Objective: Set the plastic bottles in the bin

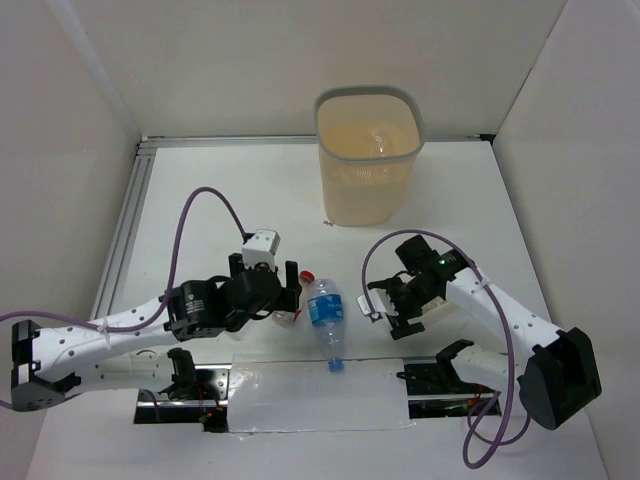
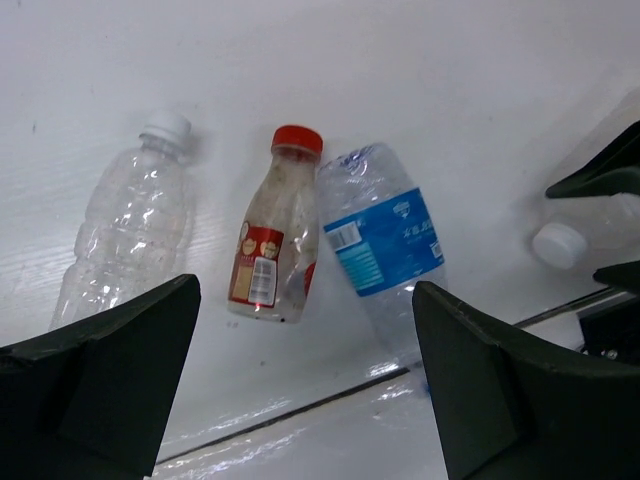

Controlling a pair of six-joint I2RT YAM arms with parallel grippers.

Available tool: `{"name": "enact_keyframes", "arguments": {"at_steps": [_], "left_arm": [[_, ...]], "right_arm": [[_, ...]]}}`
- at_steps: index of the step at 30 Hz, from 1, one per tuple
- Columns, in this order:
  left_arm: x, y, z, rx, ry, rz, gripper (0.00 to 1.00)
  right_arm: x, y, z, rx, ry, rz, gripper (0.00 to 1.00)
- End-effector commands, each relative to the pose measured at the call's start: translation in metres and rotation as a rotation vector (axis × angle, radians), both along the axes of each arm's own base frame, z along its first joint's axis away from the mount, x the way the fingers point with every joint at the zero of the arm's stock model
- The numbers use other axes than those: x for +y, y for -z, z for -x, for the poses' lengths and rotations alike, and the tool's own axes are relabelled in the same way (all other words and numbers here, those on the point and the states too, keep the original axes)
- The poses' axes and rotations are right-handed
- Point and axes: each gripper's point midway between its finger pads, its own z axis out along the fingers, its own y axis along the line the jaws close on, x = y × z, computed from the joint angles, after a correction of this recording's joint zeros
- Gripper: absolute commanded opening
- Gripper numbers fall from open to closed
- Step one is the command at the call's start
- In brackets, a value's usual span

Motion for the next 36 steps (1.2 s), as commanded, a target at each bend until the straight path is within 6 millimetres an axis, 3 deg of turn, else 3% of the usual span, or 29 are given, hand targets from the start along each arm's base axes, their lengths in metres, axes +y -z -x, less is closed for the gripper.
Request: {"name": "enact_keyframes", "arguments": {"at_steps": [1,8,12,16,20,24,25,26,27,32,35,36], "left_arm": [[0.0,0.004,0.009,0.063,-0.044,0.031,1.0],[-0.011,0.014,0.016,0.088,0.013,-0.007,1.0],[-0.001,0.027,0.015,0.102,-0.017,-0.075,1.0],[0.019,0.04,0.011,0.102,-0.101,-0.168,1.0],[0.039,0.046,-0.01,0.118,-0.19,-0.208,1.0],[0.049,0.044,-0.042,0.119,-0.215,-0.18,1.0],[0.055,0.042,-0.051,0.115,-0.234,-0.174,1.0],[0.054,0.036,-0.057,0.102,-0.225,-0.167,1.0],[0.053,0.033,-0.062,0.084,-0.194,-0.174,1.0],[0.06,0.039,-0.094,0.098,-0.128,-0.227,1.0],[0.058,0.051,-0.1,0.13,-0.096,-0.244,1.0],[0.057,0.061,-0.1,0.152,-0.074,-0.274,1.0]], "right_arm": [[-0.001,0.005,-0.012,-0.042,0.069,0.028,0.9],[-0.004,0.022,-0.008,-0.036,0.108,0.061,0.85],[-0.007,0.035,-0.005,-0.043,0.115,0.092,0.79],[-0.012,0.043,-0.006,-0.052,0.132,0.114,0.66],[-0.011,0.036,-0.009,-0.057,0.133,0.111,0.49],[0.006,-0.003,-0.033,-0.097,0.202,0.055,0.27],[0.008,-0.014,-0.037,-0.093,0.23,0.035,0.16],[0.012,-0.023,-0.04,-0.057,0.277,0.005,0.13],[0.021,-0.045,-0.051,-0.077,0.29,-0.045,0.07],[0.044,-0.105,-0.065,-0.078,0.325,-0.195,0.04],[0.059,-0.152,-0.079,-0.105,0.329,-0.294,0.04],[0.064,-0.186,-0.086,-0.145,0.324,-0.355,0.04]]}}
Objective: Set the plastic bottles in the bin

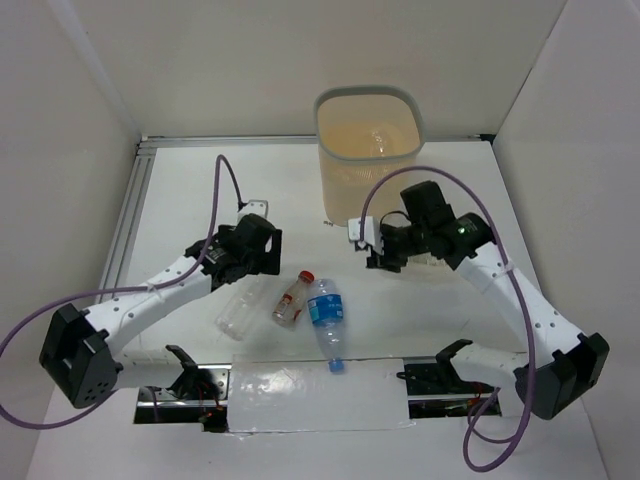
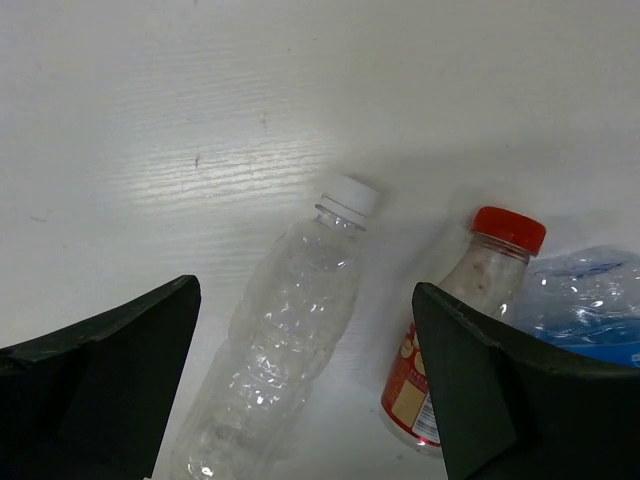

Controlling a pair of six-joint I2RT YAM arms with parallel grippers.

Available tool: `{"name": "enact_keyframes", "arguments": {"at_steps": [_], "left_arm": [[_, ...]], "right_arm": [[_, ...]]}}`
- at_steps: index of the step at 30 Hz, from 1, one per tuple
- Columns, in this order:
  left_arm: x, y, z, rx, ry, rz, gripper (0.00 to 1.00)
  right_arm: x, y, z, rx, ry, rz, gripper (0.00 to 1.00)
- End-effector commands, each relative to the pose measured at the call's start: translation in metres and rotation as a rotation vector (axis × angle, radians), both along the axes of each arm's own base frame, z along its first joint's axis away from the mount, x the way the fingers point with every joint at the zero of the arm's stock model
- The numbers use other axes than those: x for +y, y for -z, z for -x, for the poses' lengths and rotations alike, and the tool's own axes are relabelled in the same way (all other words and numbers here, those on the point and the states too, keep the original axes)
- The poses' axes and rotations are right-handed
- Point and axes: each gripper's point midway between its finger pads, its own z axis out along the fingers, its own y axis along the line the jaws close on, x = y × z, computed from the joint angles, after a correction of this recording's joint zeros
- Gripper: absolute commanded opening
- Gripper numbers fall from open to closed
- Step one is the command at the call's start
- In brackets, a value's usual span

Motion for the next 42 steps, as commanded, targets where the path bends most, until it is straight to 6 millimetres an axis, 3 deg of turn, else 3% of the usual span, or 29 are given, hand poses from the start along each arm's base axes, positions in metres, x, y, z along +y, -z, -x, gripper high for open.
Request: {"name": "enact_keyframes", "arguments": {"at_steps": [1,2,3,5,6,7,12,15,17,19,21,22,25,30,33,37,41,42], "left_arm": [[-0.015,-0.001,-0.016,-0.005,0.115,-0.011,1.0],[-0.015,-0.002,-0.021,-0.012,0.106,-0.007,1.0],[-0.019,0.001,-0.021,-0.002,0.139,-0.009,1.0],[-0.02,0.006,-0.028,0.005,0.153,-0.003,1.0],[-0.022,0.001,-0.031,-0.011,0.161,-0.001,1.0],[-0.024,0.004,-0.033,0.0,0.175,0.01,1.0],[-0.024,0.007,-0.044,0.013,0.207,0.022,1.0],[-0.021,0.007,-0.049,0.02,0.204,0.029,1.0],[-0.019,0.009,-0.052,0.024,0.206,0.032,1.0],[-0.018,0.009,-0.052,0.028,0.206,0.043,1.0],[-0.017,0.009,-0.053,0.031,0.203,0.049,1.0],[-0.018,0.013,-0.053,0.042,0.209,0.051,1.0],[-0.02,0.016,-0.052,0.055,0.223,0.049,1.0],[-0.027,0.015,-0.05,0.052,0.267,0.055,1.0],[-0.031,0.022,-0.048,0.072,0.289,0.048,1.0],[-0.035,0.024,-0.048,0.071,0.305,0.041,1.0],[-0.033,0.032,-0.049,0.087,0.305,0.021,1.0],[-0.031,0.035,-0.049,0.092,0.305,0.003,1.0]], "right_arm": [[0.022,-0.075,-0.004,-0.011,-0.018,-0.165,0.04],[0.032,-0.086,-0.002,0.022,-0.054,-0.204,0.04],[0.037,-0.122,-0.006,-0.019,-0.063,-0.264,0.04],[0.052,-0.164,-0.006,-0.015,-0.121,-0.364,0.01],[0.057,-0.161,-0.004,0.035,-0.136,-0.38,0.01],[0.063,-0.189,-0.003,0.005,-0.166,-0.431,0.01],[0.094,-0.252,-0.013,0.078,-0.241,-0.634,0.01],[0.101,-0.294,-0.026,0.011,-0.282,-0.728,0.01],[0.095,-0.322,-0.03,-0.009,-0.259,-0.785,0.01],[0.095,-0.348,-0.05,-0.132,-0.2,-0.844,0.01],[0.094,-0.361,-0.068,-0.218,-0.14,-0.88,0.01],[0.078,-0.389,-0.087,-0.336,-0.061,-0.94,0.01],[0.066,-0.402,-0.105,-0.368,-0.016,-0.987,0.0],[0.045,-0.434,-0.115,-0.468,0.027,-1.036,0.0],[0.033,-0.431,-0.138,-0.502,0.1,-1.029,0.0],[0.012,-0.394,-0.182,-0.405,0.184,-0.997,0.06],[0.0,-0.342,-0.227,-0.293,0.273,-0.925,0.46],[-0.006,-0.33,-0.235,-0.256,0.299,-0.909,0.7]]}}
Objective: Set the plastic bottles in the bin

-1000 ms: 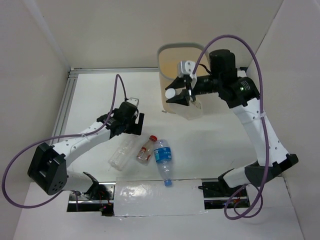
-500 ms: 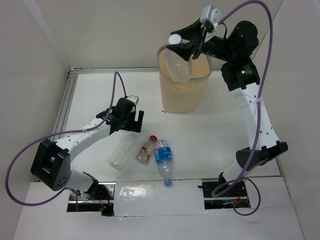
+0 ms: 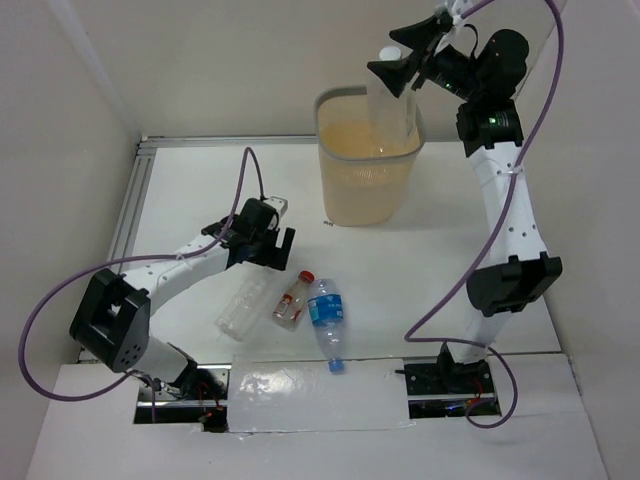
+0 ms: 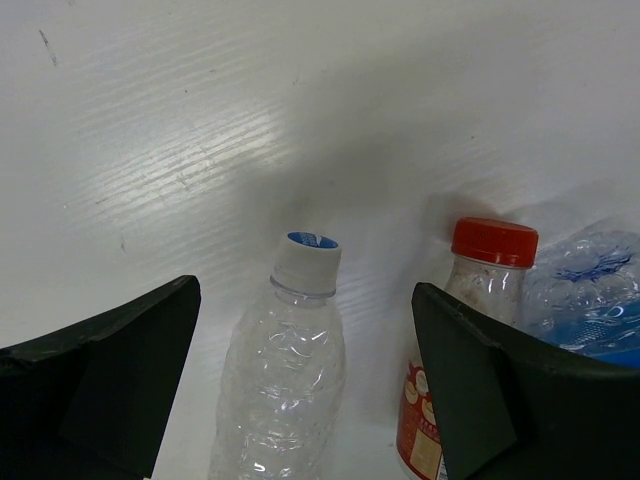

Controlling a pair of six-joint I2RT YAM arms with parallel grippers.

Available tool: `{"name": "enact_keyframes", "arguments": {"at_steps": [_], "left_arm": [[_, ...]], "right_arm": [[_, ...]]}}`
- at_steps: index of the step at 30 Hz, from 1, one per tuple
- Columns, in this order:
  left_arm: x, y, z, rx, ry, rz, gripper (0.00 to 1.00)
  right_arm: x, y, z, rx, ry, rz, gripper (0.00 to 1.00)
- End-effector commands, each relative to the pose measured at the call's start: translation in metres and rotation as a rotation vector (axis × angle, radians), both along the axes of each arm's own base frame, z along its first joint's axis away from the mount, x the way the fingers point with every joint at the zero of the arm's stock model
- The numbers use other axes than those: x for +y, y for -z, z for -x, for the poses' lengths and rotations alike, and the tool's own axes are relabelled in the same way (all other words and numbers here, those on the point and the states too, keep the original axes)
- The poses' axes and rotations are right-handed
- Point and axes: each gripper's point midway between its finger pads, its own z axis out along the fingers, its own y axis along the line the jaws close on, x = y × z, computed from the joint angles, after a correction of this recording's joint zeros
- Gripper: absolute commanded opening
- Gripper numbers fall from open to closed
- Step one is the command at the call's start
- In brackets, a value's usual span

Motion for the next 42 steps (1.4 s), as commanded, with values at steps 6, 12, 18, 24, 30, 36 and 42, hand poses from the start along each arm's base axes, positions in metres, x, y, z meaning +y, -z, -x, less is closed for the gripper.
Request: {"name": "enact_keyframes", "arguments": {"at_steps": [6,12,18,24,30,36,42], "left_arm": [[-0.01,0.007,-0.017,-0.019,0.053,-0.043,0.96],[-0.014,0.02,-0.016,0.018,0.072,-0.072,0.85],[-0.013,0.038,0.001,0.101,0.107,-0.14,0.74],[-0.011,0.051,0.005,0.137,0.109,-0.185,0.65],[-0.015,0.041,-0.01,0.111,0.083,-0.195,0.2],[-0.036,-0.046,-0.039,-0.049,0.057,-0.076,0.04],[-0.088,-0.212,-0.053,-0.331,0.169,0.257,0.0]], "right_arm": [[-0.038,0.038,-0.031,0.199,0.039,-0.015,1.0],[-0.061,0.041,0.008,0.219,0.033,0.023,0.92],[-0.089,0.072,0.035,0.329,0.023,0.057,0.85],[-0.096,0.106,0.056,0.413,-0.006,0.078,0.85],[-0.091,0.132,0.088,0.403,-0.071,0.162,1.0],[-0.088,0.157,0.13,0.257,-0.049,0.307,0.99],[-0.08,0.226,0.168,0.283,-0.024,0.463,0.0]]}}
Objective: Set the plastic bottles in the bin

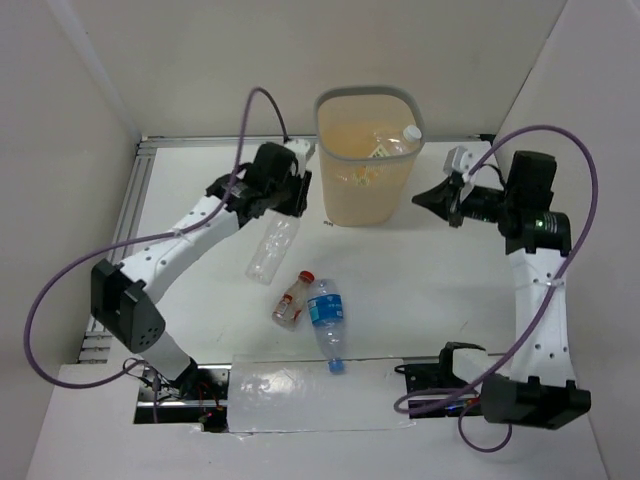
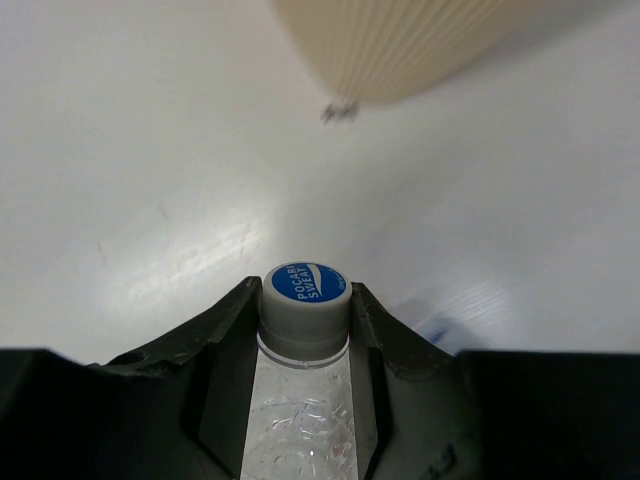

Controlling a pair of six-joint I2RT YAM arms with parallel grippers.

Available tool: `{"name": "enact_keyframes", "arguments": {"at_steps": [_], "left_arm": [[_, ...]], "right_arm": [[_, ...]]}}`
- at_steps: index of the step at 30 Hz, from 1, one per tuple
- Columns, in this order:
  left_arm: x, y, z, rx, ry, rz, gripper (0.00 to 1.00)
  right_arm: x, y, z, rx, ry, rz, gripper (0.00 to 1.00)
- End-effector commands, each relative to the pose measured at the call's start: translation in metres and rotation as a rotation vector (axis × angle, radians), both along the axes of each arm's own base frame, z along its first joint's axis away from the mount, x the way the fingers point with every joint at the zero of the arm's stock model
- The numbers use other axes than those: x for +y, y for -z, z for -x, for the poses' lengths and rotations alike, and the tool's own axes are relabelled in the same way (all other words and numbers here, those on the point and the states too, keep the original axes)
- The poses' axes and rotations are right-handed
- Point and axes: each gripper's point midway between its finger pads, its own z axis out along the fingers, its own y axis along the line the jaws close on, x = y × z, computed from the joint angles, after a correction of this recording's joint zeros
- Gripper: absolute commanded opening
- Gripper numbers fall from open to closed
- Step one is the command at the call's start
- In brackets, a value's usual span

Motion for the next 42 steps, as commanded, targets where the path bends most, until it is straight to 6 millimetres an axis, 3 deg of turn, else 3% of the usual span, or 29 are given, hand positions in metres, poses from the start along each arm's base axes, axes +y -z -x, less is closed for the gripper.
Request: {"name": "enact_keyframes", "arguments": {"at_steps": [1,2,3,5,7,10,11,12,13,16,18,22,23,26,28,30,32,37,39,41,42], "left_arm": [[-0.033,-0.138,0.003,-0.236,0.115,0.286,0.0],[-0.04,-0.159,0.004,-0.273,0.147,0.333,0.0],[-0.049,-0.201,0.003,-0.358,0.182,0.416,0.0],[-0.067,-0.237,0.009,-0.4,0.264,0.524,0.0],[-0.08,-0.291,0.013,-0.497,0.331,0.651,0.0],[-0.091,-0.324,0.005,-0.541,0.36,0.786,0.0],[-0.094,-0.348,0.005,-0.608,0.382,0.851,0.0],[-0.096,-0.351,-0.002,-0.605,0.373,0.901,0.0],[-0.094,-0.372,-0.006,-0.684,0.363,0.95,0.0],[-0.1,-0.368,-0.028,-0.71,0.294,1.044,0.0],[-0.092,-0.388,-0.032,-0.791,0.283,1.153,0.0],[-0.09,-0.406,-0.051,-0.764,0.264,1.304,0.0],[-0.093,-0.395,-0.067,-0.758,0.217,1.299,0.0],[-0.09,-0.391,-0.087,-0.748,0.159,1.36,0.0],[-0.092,-0.374,-0.102,-0.677,0.13,1.426,0.0],[-0.082,-0.38,-0.107,-0.704,0.103,1.478,0.0],[-0.082,-0.36,-0.126,-0.689,0.027,1.475,0.0],[-0.084,-0.336,-0.158,-0.76,-0.115,1.328,0.0],[-0.09,-0.322,-0.169,-0.785,-0.167,1.218,0.07],[-0.093,-0.302,-0.181,-0.763,-0.188,1.119,0.22],[-0.092,-0.304,-0.184,-0.785,-0.19,1.081,0.3]], "right_arm": [[0.004,0.053,0.019,0.05,-0.011,0.111,0.0],[0.005,0.064,0.022,0.073,-0.012,0.12,0.0],[0.009,0.078,0.028,0.113,-0.019,0.138,0.0],[0.012,0.112,0.036,0.239,-0.013,0.143,0.14],[0.016,0.136,0.034,0.329,0.022,0.161,0.33],[0.018,0.162,0.034,0.411,0.053,0.206,0.4],[0.019,0.165,0.035,0.417,0.056,0.211,0.43],[0.02,0.166,0.035,0.416,0.052,0.221,0.44],[0.02,0.175,0.039,0.447,0.053,0.22,0.44],[0.023,0.176,0.039,0.449,0.056,0.207,0.44],[0.023,0.183,0.043,0.458,0.055,0.208,0.44],[0.02,0.19,0.049,0.47,0.065,0.207,0.44],[0.02,0.192,0.052,0.472,0.065,0.207,0.44],[0.017,0.196,0.054,0.479,0.075,0.205,0.44],[0.015,0.194,0.053,0.471,0.086,0.201,0.44],[0.012,0.194,0.052,0.472,0.096,0.199,0.44],[0.012,0.194,0.052,0.472,0.096,0.199,0.45],[0.012,0.194,0.052,0.472,0.096,0.199,0.6],[0.017,0.192,0.054,0.479,0.079,0.188,0.67],[0.021,0.194,0.056,0.488,0.058,0.187,0.7],[0.025,0.196,0.058,0.497,0.039,0.193,0.72]]}}
